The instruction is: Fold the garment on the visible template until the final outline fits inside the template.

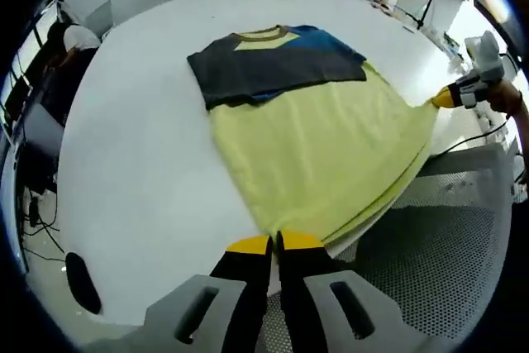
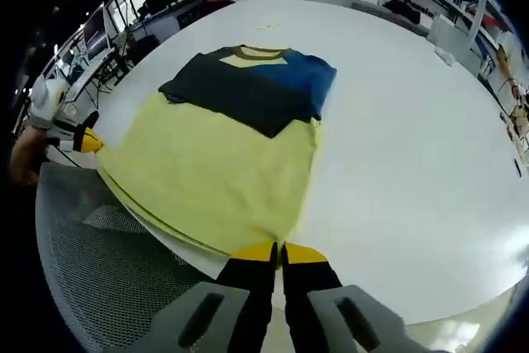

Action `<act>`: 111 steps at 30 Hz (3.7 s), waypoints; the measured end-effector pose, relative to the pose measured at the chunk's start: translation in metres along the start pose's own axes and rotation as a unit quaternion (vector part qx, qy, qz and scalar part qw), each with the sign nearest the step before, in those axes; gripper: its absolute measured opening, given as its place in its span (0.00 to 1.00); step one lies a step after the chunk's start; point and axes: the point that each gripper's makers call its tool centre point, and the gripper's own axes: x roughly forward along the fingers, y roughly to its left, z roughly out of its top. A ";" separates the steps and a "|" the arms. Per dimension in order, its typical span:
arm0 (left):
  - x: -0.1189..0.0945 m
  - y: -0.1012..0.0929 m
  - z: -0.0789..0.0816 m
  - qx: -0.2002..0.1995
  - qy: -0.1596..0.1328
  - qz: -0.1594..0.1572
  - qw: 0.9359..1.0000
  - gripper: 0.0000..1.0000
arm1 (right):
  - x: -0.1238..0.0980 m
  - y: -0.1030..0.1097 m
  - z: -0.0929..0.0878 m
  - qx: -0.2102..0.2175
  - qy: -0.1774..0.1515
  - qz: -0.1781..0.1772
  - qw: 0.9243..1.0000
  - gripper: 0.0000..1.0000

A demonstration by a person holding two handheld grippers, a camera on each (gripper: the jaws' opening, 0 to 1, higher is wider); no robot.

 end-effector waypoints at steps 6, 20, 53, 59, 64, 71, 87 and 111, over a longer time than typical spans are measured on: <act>-0.007 0.014 0.034 0.002 -0.037 0.011 0.999 0.06 | -0.006 -0.008 0.024 -0.010 -0.019 -0.007 1.000 0.00; -0.021 0.040 0.106 0.036 -0.114 0.050 0.992 0.06 | -0.020 -0.026 0.094 -0.041 -0.064 -0.046 0.996 0.00; 0.005 0.102 0.225 0.021 -0.196 0.088 0.976 0.06 | 0.007 -0.075 0.216 -0.036 -0.148 -0.082 0.985 0.00; 0.020 0.110 0.235 0.019 -0.195 0.090 0.976 0.06 | 0.022 -0.083 0.230 -0.023 -0.150 -0.081 0.985 0.00; 0.041 0.117 0.241 0.025 -0.186 0.096 0.978 0.06 | 0.042 -0.090 0.236 -0.020 -0.140 -0.084 0.986 0.00; 0.077 0.128 0.236 0.033 -0.171 0.114 0.978 0.06 | 0.069 -0.092 0.238 -0.018 -0.135 -0.078 0.988 0.00; 0.136 0.145 0.220 -0.040 -0.177 0.091 0.979 0.06 | 0.136 -0.102 0.225 -0.013 -0.148 -0.094 0.984 0.00; 0.156 0.156 0.219 -0.032 -0.173 0.125 0.977 0.07 | 0.172 -0.104 0.226 0.020 -0.173 -0.063 0.983 0.00</act>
